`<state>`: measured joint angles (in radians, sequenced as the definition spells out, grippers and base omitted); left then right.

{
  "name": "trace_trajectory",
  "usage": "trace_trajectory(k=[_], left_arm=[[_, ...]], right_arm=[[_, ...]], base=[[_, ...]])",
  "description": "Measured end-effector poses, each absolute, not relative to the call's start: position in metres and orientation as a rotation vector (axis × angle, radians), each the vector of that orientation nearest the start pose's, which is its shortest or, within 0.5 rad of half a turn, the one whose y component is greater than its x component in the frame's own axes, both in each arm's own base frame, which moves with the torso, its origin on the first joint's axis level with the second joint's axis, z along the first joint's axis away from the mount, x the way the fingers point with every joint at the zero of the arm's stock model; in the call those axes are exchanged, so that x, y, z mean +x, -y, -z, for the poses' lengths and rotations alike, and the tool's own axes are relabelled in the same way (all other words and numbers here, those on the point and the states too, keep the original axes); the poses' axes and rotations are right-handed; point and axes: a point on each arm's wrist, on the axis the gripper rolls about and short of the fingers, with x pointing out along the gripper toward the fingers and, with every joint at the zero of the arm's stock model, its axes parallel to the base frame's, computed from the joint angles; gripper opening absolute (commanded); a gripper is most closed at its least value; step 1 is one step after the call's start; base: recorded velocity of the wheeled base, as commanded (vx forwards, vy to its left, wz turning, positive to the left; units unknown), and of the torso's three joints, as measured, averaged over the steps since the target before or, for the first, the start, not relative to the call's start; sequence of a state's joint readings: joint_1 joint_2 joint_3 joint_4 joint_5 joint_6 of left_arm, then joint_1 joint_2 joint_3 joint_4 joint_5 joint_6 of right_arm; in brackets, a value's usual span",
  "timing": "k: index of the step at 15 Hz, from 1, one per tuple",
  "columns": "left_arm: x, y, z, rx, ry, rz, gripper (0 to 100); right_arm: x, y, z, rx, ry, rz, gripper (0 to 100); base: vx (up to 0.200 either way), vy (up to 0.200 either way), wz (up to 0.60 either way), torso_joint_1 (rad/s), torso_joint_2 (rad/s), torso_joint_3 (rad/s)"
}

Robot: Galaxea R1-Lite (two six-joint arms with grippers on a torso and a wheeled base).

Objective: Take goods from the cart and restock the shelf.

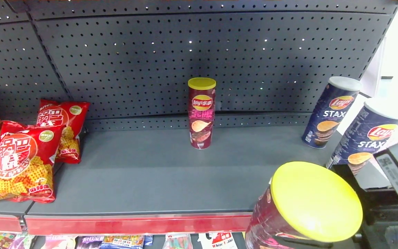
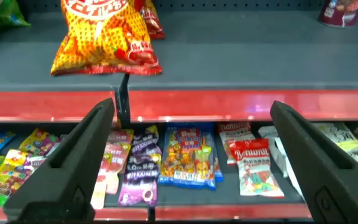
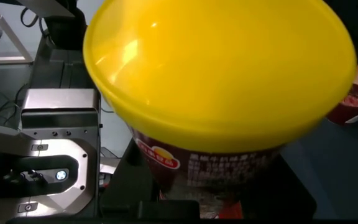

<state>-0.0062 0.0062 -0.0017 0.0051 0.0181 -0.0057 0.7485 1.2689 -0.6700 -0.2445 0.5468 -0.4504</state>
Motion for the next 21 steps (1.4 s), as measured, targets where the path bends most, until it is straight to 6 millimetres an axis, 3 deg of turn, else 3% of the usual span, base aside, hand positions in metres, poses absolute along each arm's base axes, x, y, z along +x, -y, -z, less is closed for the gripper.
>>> trace_trajectory(k=[17,19,21], left_arm=[[-0.022,0.000,-0.076,-0.004,-0.009,0.008,100],[-0.024,0.001,-0.084,0.018,0.028,0.048,100],[-0.029,0.001,-0.112,0.019,0.092,0.090,100]], right_arm=[[0.133,-0.138,-0.218,-0.407,-0.083,-1.335,0],[0.135,-0.139,-0.222,-0.374,-0.058,-1.320,0],[0.135,-0.139,-0.225,-0.347,-0.049,-1.311,0]], base=[[0.000,0.000,0.00,0.000,0.00,0.000],[0.000,0.000,0.00,0.000,0.00,0.000],[0.000,0.000,0.00,0.000,0.00,0.000]])
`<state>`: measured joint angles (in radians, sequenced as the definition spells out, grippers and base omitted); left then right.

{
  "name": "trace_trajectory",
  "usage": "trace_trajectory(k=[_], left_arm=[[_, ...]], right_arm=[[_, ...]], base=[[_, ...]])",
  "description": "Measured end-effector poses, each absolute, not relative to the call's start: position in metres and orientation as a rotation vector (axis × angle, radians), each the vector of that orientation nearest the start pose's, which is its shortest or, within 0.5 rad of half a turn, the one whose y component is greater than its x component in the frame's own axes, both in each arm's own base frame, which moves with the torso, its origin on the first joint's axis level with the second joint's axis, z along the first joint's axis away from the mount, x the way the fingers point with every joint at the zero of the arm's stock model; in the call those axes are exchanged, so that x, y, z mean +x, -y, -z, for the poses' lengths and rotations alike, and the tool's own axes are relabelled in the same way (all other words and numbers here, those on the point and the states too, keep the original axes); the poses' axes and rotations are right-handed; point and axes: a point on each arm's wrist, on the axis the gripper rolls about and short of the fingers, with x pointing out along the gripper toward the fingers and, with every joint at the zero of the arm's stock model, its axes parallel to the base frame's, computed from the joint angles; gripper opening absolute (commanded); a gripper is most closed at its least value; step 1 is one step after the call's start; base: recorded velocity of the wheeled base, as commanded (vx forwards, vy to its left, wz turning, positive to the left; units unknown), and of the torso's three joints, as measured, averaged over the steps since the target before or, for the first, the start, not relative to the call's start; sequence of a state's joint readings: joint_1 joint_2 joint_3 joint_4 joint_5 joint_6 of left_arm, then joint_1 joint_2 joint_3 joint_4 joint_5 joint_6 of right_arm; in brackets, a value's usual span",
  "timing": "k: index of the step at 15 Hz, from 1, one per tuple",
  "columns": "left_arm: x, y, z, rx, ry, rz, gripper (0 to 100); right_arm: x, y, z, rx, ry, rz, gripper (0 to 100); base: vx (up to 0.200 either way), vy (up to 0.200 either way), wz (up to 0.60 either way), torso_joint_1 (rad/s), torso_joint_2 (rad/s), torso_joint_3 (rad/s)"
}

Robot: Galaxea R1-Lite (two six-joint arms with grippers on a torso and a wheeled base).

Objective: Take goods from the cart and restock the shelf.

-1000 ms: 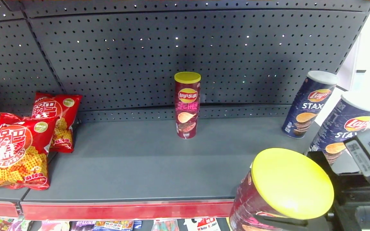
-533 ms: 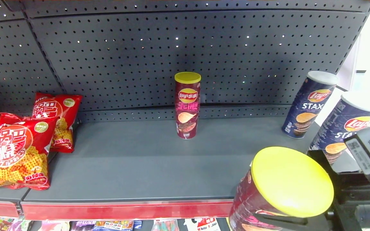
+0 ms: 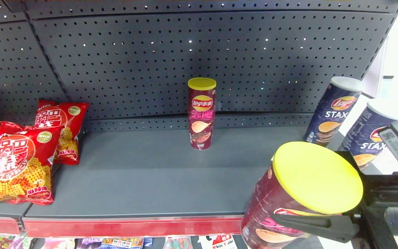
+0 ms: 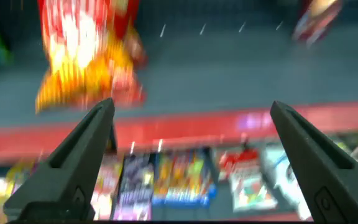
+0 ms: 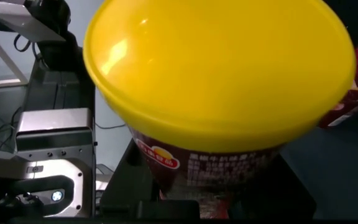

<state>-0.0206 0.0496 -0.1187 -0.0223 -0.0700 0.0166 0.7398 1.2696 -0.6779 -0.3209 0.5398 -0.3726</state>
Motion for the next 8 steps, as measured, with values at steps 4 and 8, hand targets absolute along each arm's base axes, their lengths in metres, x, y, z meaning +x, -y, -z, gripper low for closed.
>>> trace_trajectory(k=[4,8], left_arm=[[-0.001,0.003,-0.208,0.005,0.161,0.214,100],[0.120,0.024,-0.259,0.055,0.086,0.400,100]], right_arm=[[0.136,-0.140,-0.228,-0.332,-0.040,-1.304,0],[0.137,-0.142,-0.230,-0.330,-0.036,-1.304,0]], base=[[0.000,0.000,0.00,0.000,0.00,0.000],[0.000,0.000,0.00,0.000,0.00,0.000]])
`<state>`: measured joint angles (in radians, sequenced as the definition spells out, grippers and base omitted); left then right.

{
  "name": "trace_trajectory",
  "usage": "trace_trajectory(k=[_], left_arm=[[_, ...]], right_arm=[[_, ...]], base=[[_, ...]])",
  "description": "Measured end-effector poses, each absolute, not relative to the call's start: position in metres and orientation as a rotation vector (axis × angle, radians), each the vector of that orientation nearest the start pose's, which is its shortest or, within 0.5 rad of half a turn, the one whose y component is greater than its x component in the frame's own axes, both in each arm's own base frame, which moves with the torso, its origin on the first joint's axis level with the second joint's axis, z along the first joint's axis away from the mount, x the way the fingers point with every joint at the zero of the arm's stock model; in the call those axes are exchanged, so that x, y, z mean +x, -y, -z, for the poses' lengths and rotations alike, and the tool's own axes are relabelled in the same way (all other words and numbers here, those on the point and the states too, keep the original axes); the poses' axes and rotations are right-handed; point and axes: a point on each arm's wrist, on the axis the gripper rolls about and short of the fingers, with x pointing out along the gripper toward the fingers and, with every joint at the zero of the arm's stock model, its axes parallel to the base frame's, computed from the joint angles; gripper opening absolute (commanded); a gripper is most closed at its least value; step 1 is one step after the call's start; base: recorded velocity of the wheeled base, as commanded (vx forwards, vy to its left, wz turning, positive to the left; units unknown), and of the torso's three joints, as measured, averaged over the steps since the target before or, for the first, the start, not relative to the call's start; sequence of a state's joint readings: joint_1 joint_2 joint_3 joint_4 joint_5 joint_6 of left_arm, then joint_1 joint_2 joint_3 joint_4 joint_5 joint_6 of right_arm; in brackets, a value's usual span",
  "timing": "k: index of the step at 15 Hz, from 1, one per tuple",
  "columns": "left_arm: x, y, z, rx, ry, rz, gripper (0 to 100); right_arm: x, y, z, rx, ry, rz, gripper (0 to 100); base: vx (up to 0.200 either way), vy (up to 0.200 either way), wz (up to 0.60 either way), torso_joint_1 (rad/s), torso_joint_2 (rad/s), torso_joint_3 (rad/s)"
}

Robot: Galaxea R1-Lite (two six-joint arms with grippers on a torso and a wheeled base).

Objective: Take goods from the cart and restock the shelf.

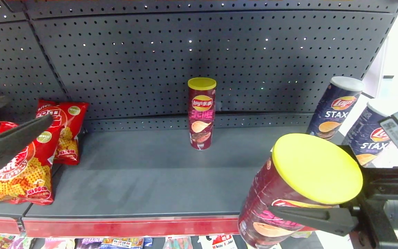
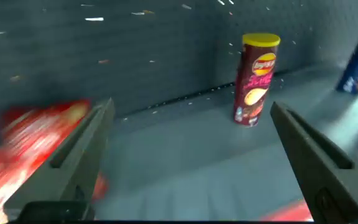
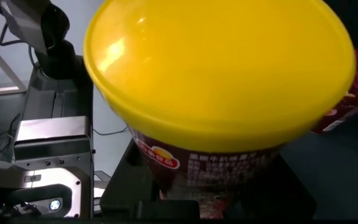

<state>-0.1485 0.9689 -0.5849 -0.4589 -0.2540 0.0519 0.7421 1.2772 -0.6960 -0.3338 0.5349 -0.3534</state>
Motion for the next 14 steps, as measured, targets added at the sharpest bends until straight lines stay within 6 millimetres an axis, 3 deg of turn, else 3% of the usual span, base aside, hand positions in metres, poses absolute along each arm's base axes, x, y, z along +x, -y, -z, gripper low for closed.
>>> trace_trajectory(k=[3,5,7,10,14], left_arm=[[0.219,0.052,-0.263,0.077,0.030,0.530,100],[0.269,0.080,-0.256,0.086,0.017,0.624,100],[0.295,0.104,-0.227,0.105,-0.051,0.749,100],[0.316,0.118,-0.193,0.121,-0.119,0.923,100],[0.340,0.121,-0.178,0.121,-0.140,0.957,100]], right_arm=[[0.139,-0.142,-0.231,-0.322,-0.039,-1.299,0],[0.140,-0.143,-0.233,-0.310,-0.041,-1.296,0],[0.143,-0.143,-0.235,-0.302,-0.040,-1.284,0],[0.146,-0.142,-0.234,-0.299,-0.048,-1.274,0],[0.148,-0.140,-0.233,-0.296,-0.059,-1.261,0]], base=[[0.000,0.000,0.00,0.000,0.00,0.000],[0.000,0.000,0.00,0.000,0.00,0.000],[0.000,0.000,0.00,0.000,0.00,0.000],[0.000,0.000,0.00,0.000,0.00,0.000],[0.000,0.000,0.00,0.000,0.00,0.000]])
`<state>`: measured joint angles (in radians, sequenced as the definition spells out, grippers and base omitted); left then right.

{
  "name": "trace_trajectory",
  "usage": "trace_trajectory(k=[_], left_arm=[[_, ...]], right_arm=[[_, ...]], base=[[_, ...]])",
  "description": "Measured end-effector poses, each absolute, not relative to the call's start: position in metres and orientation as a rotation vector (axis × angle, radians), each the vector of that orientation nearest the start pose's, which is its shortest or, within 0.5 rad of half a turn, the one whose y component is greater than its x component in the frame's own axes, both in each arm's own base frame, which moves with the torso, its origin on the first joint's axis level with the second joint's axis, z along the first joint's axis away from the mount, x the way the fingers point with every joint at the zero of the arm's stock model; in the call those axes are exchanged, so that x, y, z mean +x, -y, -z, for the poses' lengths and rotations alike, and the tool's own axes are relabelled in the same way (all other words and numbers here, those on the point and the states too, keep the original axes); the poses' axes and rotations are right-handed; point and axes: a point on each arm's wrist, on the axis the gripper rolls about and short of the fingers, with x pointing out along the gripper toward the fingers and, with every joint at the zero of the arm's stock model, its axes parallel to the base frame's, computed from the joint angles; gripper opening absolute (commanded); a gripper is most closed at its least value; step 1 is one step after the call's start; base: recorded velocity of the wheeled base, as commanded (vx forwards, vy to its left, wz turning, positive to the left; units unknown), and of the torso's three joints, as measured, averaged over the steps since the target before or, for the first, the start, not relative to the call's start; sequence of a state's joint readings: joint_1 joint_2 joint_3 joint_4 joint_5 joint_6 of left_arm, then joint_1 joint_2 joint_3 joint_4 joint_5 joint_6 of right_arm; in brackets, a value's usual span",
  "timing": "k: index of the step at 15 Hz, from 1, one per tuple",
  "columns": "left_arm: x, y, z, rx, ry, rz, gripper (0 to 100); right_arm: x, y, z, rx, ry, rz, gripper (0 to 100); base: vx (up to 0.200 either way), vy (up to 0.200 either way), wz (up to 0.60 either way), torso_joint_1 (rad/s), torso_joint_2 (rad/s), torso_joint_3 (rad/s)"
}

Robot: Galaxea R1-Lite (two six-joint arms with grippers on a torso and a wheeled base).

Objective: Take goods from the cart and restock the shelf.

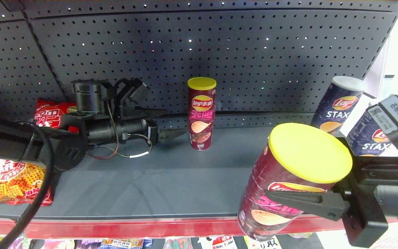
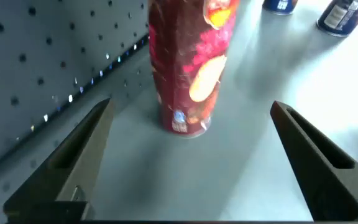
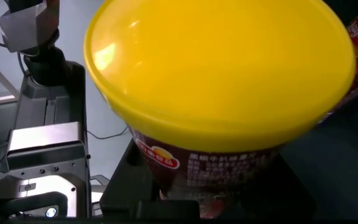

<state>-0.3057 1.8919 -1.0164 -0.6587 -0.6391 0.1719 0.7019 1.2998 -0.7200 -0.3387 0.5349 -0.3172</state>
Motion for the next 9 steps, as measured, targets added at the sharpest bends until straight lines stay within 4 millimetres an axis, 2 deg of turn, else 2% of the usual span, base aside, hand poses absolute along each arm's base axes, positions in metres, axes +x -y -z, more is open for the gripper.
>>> trace_trajectory(k=[4,9], left_arm=[[0.355,0.126,-0.166,0.117,-0.158,0.963,100],[0.371,0.142,-0.155,0.120,-0.161,0.991,100]], right_arm=[[0.149,-0.140,-0.232,-0.292,-0.065,-1.258,0],[0.149,-0.139,-0.231,-0.292,-0.069,-1.253,0]], base=[[0.000,0.000,0.00,0.000,0.00,0.000],[0.000,0.000,0.00,0.000,0.00,0.000]])
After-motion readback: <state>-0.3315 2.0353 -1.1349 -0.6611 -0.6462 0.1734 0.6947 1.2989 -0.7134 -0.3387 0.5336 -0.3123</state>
